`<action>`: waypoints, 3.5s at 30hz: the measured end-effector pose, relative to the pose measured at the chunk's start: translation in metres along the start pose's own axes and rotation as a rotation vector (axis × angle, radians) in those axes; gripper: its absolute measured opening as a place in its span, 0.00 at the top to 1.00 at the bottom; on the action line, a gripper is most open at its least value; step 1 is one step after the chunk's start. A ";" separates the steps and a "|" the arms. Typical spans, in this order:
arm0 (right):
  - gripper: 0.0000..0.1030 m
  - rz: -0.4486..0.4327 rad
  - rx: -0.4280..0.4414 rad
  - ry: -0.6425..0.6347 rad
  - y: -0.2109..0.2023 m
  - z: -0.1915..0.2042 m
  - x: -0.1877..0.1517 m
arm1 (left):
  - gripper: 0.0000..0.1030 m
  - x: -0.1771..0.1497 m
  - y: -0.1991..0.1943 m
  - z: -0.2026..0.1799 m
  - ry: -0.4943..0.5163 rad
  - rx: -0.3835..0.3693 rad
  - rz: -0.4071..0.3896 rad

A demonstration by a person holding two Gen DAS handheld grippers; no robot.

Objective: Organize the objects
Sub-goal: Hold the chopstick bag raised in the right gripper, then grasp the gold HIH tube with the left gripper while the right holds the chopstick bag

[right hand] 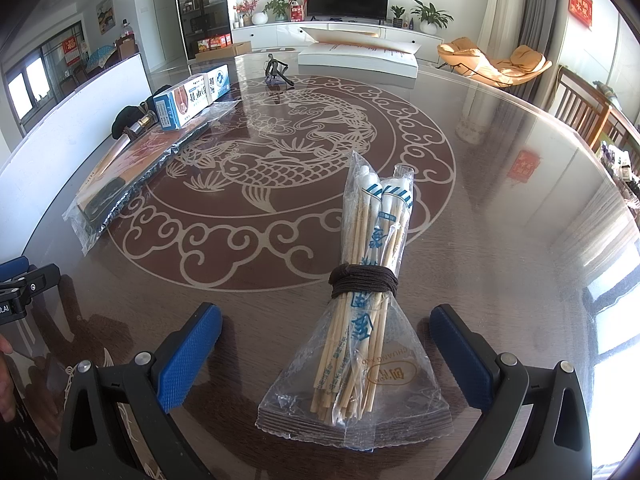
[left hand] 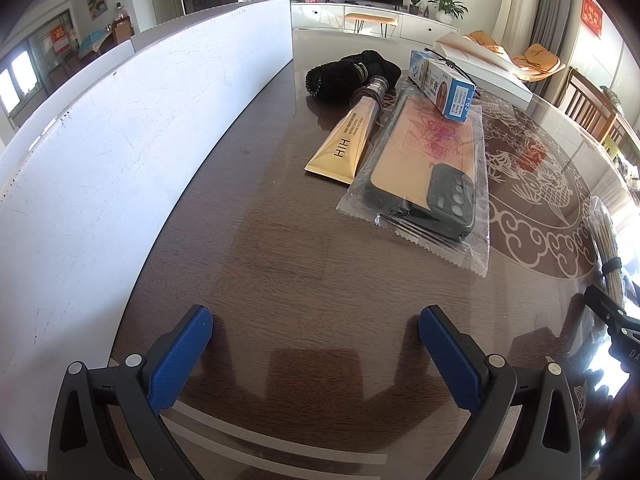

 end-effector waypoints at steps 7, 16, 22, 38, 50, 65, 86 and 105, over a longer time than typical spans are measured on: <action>0.00 0.000 0.000 0.000 0.000 0.000 0.000 | 0.00 0.000 0.000 0.000 0.000 0.000 -0.001; 0.00 0.000 0.000 0.000 0.000 0.000 0.000 | 0.00 0.000 0.000 0.000 0.000 0.000 -0.001; 0.00 0.000 0.000 0.000 0.000 0.000 0.000 | 0.00 0.000 0.000 0.000 0.000 0.000 -0.001; 0.00 0.000 0.000 0.000 0.000 0.000 0.000 | 0.00 0.000 -0.002 0.000 -0.006 -0.005 0.003; 0.00 0.000 0.000 0.000 0.000 0.000 0.000 | 0.00 0.003 -0.009 0.021 -0.112 -0.118 -0.001; 0.00 0.000 0.000 0.000 0.000 0.000 0.000 | 0.00 0.015 -0.017 0.030 -0.178 -0.337 0.031; 0.00 0.000 0.000 0.000 0.000 0.000 0.000 | 0.48 0.150 0.074 -0.043 0.011 -0.128 0.008; 0.00 0.000 0.000 0.000 0.000 0.000 0.000 | 0.76 0.012 -0.010 0.003 0.036 -0.068 0.006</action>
Point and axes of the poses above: each gripper's, at about its wrist camera, not at the fingertips, and y roughly the way its jaws point, z to its left, x to its top, the point moved 1 cm from there along y, roughly the way its jaws point, and after that the axes turned 9 degrees about -y, right-handed, at the moved point
